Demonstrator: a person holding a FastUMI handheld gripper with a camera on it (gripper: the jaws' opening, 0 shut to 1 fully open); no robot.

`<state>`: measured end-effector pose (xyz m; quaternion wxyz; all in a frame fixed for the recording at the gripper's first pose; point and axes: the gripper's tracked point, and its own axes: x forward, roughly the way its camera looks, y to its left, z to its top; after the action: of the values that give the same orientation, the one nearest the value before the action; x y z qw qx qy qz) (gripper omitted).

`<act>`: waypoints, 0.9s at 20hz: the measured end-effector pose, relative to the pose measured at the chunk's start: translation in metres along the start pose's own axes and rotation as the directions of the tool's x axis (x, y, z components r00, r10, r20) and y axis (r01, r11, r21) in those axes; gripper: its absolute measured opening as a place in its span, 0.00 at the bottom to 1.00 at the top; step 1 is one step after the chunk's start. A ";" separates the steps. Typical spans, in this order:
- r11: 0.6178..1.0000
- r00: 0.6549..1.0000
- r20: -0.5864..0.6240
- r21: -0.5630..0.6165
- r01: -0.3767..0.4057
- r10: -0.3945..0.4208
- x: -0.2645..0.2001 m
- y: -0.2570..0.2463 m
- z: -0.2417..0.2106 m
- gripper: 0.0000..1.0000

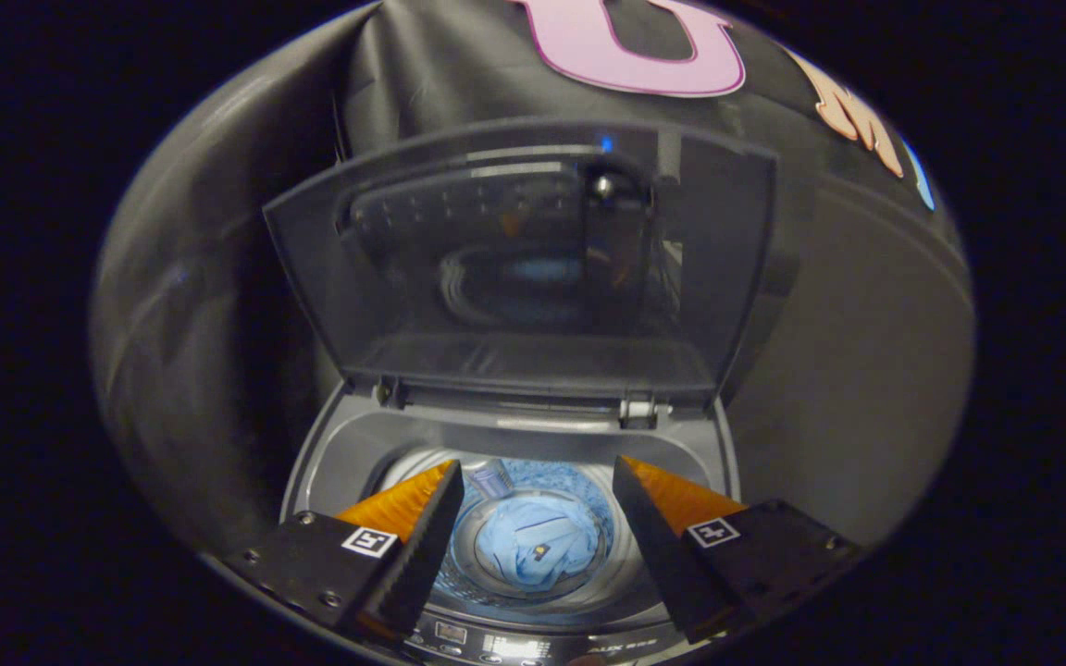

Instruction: Put the clothes into the washing machine and then close the washing machine lid.

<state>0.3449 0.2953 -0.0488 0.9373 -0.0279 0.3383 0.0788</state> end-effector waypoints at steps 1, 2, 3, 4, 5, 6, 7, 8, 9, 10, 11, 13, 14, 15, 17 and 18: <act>1.000 1.000 0.024 0.012 -0.004 0.004 -0.006 0.003 0.017 0.98; 1.000 0.999 0.049 0.014 -0.003 0.002 -0.009 0.004 0.033 0.98; 1.000 0.997 0.075 0.010 0.004 -0.004 -0.014 0.004 0.050 0.98; 1.000 0.994 0.104 -0.002 0.017 -0.016 -0.018 0.005 0.066 0.98; 1.000 0.992 0.123 -0.007 0.026 -0.025 -0.021 0.006 0.082 0.97; 1.000 0.988 0.152 -0.005 0.025 -0.024 -0.025 0.009 0.098 0.98; 1.000 0.983 0.180 0.003 0.023 -0.024 -0.028 0.012 0.116 0.97; 1.000 0.977 0.212 0.015 0.025 -0.027 -0.028 0.014 0.130 0.97; 0.999 0.967 0.250 0.029 0.031 -0.037 -0.029 0.015 0.145 0.97; 0.998 0.956 0.290 0.043 0.041 -0.052 -0.026 0.015 0.159 0.97; 0.998 0.943 0.326 0.052 0.048 -0.062 -0.023 0.014 0.174 0.96; 0.997 0.915 0.397 0.063 0.049 -0.070 -0.011 0.014 0.197 0.96; 0.996 0.900 0.426 0.064 0.067 -0.088 -0.003 0.012 0.201 0.97; 0.993 0.886 0.450 0.060 0.098 -0.115 0.004 0.008 0.207 0.97; 0.982 0.850 0.496 0.037 0.184 -0.178 0.011 -0.004 0.217 0.97; 0.977 0.839 0.508 0.023 0.213 -0.195 0.020 -0.008 0.219 0.97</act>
<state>0.4990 0.3133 0.1070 0.9955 -0.0582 0.0736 -0.0110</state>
